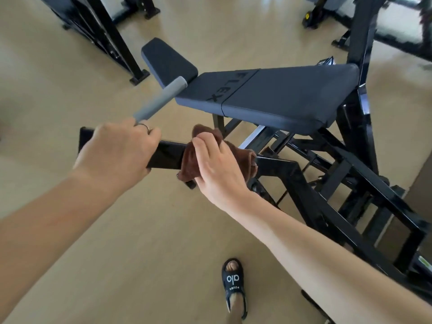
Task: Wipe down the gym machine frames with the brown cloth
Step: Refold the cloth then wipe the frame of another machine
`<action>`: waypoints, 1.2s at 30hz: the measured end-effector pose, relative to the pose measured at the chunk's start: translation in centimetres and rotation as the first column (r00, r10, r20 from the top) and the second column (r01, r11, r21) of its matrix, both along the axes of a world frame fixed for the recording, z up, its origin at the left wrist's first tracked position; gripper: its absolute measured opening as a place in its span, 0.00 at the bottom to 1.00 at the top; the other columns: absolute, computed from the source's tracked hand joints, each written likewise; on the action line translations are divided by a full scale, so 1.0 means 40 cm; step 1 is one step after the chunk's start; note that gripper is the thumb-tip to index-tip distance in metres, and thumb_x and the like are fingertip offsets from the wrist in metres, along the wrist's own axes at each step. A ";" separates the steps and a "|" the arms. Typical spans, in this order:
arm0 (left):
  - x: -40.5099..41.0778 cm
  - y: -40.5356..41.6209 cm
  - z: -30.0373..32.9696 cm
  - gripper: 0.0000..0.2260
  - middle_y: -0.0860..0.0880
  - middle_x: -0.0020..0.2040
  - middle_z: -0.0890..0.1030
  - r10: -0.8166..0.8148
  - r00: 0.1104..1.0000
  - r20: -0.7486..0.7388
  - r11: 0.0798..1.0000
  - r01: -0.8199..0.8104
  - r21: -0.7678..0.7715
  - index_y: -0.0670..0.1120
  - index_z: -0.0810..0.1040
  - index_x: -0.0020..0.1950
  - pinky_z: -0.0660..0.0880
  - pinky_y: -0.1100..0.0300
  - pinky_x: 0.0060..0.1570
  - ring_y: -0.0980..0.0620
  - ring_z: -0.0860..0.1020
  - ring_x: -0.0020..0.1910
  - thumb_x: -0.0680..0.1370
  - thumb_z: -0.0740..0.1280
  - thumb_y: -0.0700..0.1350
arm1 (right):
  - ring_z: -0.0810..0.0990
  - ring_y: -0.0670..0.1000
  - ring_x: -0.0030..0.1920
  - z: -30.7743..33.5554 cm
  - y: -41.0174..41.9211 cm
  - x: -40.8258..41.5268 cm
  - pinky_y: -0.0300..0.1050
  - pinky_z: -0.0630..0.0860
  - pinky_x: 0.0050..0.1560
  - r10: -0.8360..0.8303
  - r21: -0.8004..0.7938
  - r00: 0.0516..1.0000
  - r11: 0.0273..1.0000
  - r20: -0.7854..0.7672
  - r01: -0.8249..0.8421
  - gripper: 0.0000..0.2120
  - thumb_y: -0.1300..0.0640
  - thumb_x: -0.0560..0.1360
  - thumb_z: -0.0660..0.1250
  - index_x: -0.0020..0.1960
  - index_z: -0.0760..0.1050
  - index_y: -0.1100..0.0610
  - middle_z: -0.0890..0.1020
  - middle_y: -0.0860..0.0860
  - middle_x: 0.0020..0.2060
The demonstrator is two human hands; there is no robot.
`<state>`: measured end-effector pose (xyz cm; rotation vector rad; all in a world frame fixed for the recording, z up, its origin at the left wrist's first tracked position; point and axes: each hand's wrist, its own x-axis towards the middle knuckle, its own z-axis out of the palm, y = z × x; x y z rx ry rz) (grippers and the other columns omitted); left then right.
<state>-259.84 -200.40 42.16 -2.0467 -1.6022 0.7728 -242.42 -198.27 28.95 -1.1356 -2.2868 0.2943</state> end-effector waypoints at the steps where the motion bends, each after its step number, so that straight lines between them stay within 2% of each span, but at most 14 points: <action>1: -0.003 -0.001 0.003 0.15 0.48 0.44 0.80 -0.019 1.000 -0.021 1.000 0.020 0.016 0.46 0.76 0.50 0.60 0.58 0.29 0.46 0.78 0.39 0.71 0.73 0.53 | 0.76 0.60 0.53 -0.009 0.003 0.013 0.54 0.74 0.58 0.013 -0.019 1.000 1.000 -0.017 -0.013 0.30 0.61 0.68 0.78 0.66 0.71 0.65 0.75 0.58 0.61; 5: -0.017 0.004 0.009 0.13 0.53 0.47 0.80 -0.083 0.995 -0.061 0.997 0.083 -0.002 0.50 0.71 0.52 0.62 0.58 0.29 0.51 0.79 0.44 0.75 0.66 0.57 | 0.76 0.58 0.58 -0.067 0.006 0.118 0.56 0.75 0.59 -0.089 -0.135 0.995 0.987 -0.054 0.081 0.27 0.62 0.69 0.77 0.65 0.72 0.63 0.75 0.58 0.62; 8: -0.024 0.013 0.000 0.12 0.51 0.49 0.80 -0.126 0.992 -0.025 0.992 0.125 -0.026 0.49 0.71 0.54 0.66 0.58 0.31 0.50 0.79 0.48 0.77 0.65 0.55 | 0.77 0.63 0.57 -0.097 0.009 0.197 0.64 0.77 0.57 -0.216 -0.273 0.976 0.938 0.013 0.211 0.28 0.67 0.67 0.79 0.63 0.72 0.66 0.75 0.62 0.60; 10: -0.026 0.012 -0.007 0.13 0.51 0.49 0.80 -0.132 0.991 -0.025 0.991 0.131 -0.015 0.48 0.72 0.54 0.65 0.57 0.31 0.50 0.79 0.47 0.76 0.66 0.55 | 0.76 0.65 0.57 -0.092 0.007 0.208 0.65 0.77 0.57 -0.262 -0.323 0.961 0.905 0.087 0.276 0.28 0.67 0.67 0.79 0.63 0.72 0.69 0.74 0.63 0.60; 12: -0.025 0.010 -0.015 0.12 0.51 0.46 0.80 -0.129 0.991 -0.031 0.992 0.129 0.013 0.48 0.72 0.53 0.62 0.57 0.30 0.51 0.78 0.45 0.76 0.67 0.53 | 0.75 0.65 0.56 -0.067 -0.008 0.169 0.64 0.76 0.59 -0.260 -0.289 0.961 0.916 0.095 0.277 0.28 0.66 0.69 0.79 0.63 0.71 0.71 0.74 0.64 0.60; 15: -0.026 0.011 -0.023 0.08 0.50 0.44 0.80 -0.130 0.992 -0.007 0.991 0.130 0.032 0.48 0.73 0.51 0.62 0.56 0.30 0.50 0.78 0.43 0.76 0.67 0.49 | 0.75 0.63 0.55 0.003 -0.031 0.022 0.63 0.74 0.62 -0.168 -0.118 0.985 0.978 0.022 0.170 0.26 0.65 0.69 0.77 0.63 0.72 0.70 0.75 0.63 0.58; 18: -0.030 0.008 -0.033 0.04 0.51 0.44 0.80 -0.156 0.988 0.000 0.987 0.156 0.045 0.48 0.74 0.50 0.65 0.57 0.31 0.50 0.79 0.43 0.76 0.63 0.43 | 0.74 0.62 0.51 0.066 -0.038 -0.128 0.58 0.73 0.58 -0.081 -0.024 0.996 0.996 -0.044 0.080 0.24 0.66 0.66 0.73 0.61 0.73 0.67 0.75 0.60 0.55; 20: -0.032 0.008 -0.039 0.04 0.51 0.43 0.80 -0.176 0.984 0.001 0.983 0.176 0.053 0.49 0.74 0.49 0.66 0.58 0.32 0.51 0.79 0.41 0.75 0.62 0.43 | 0.75 0.63 0.51 0.080 -0.034 -0.150 0.57 0.72 0.56 -0.048 -0.016 0.997 0.999 -0.065 0.047 0.24 0.68 0.67 0.70 0.62 0.73 0.67 0.75 0.59 0.55; 23: -0.035 0.007 -0.041 0.05 0.51 0.39 0.79 -0.169 0.985 0.022 0.984 0.167 0.060 0.49 0.73 0.46 0.68 0.59 0.32 0.51 0.78 0.39 0.73 0.66 0.47 | 0.77 0.62 0.57 0.053 -0.012 -0.100 0.55 0.73 0.61 0.041 0.040 0.996 0.999 -0.082 -0.038 0.24 0.66 0.71 0.72 0.65 0.72 0.67 0.76 0.60 0.59; 25: -0.032 0.007 -0.039 0.08 0.51 0.40 0.78 -0.145 0.989 0.040 0.988 0.142 0.054 0.49 0.72 0.46 0.69 0.58 0.33 0.51 0.77 0.40 0.72 0.68 0.48 | 0.76 0.60 0.61 0.015 -0.004 -0.036 0.54 0.72 0.65 0.033 -0.009 0.996 0.999 -0.078 -0.033 0.25 0.63 0.72 0.74 0.67 0.72 0.66 0.76 0.59 0.62; 27: -0.028 0.003 -0.041 0.10 0.50 0.43 0.79 -0.122 0.991 0.062 0.992 0.119 0.043 0.48 0.73 0.49 0.70 0.57 0.36 0.50 0.77 0.43 0.74 0.68 0.51 | 0.76 0.58 0.62 -0.037 -0.005 0.059 0.53 0.72 0.67 -0.090 -0.144 0.995 0.986 -0.047 0.083 0.27 0.61 0.71 0.77 0.67 0.71 0.63 0.75 0.57 0.64; 31: -0.021 0.007 -0.043 0.10 0.49 0.48 0.79 -0.102 0.992 0.077 0.994 0.099 0.039 0.47 0.71 0.53 0.73 0.56 0.41 0.48 0.77 0.48 0.76 0.66 0.50 | 0.76 0.64 0.59 -0.094 0.005 0.230 0.61 0.77 0.62 -0.276 -0.395 0.949 0.864 0.149 0.313 0.31 0.64 0.68 0.80 0.66 0.70 0.65 0.73 0.61 0.63; 33: -0.019 0.006 -0.043 0.10 0.48 0.49 0.78 -0.087 0.992 0.088 0.996 0.085 0.022 0.46 0.70 0.54 0.73 0.56 0.42 0.47 0.76 0.49 0.77 0.65 0.49 | 0.77 0.64 0.54 -0.076 0.008 0.218 0.61 0.78 0.57 -0.296 -0.387 0.931 0.850 0.213 0.358 0.30 0.62 0.68 0.81 0.64 0.70 0.66 0.74 0.62 0.60; 36: -0.017 0.008 -0.046 0.09 0.48 0.50 0.78 -0.085 0.994 0.071 0.996 0.084 0.023 0.46 0.69 0.54 0.73 0.56 0.44 0.47 0.77 0.50 0.77 0.65 0.47 | 0.76 0.64 0.53 -0.006 -0.012 0.086 0.62 0.76 0.58 -0.194 -0.271 0.969 0.935 0.152 0.230 0.29 0.63 0.68 0.79 0.64 0.71 0.67 0.75 0.62 0.59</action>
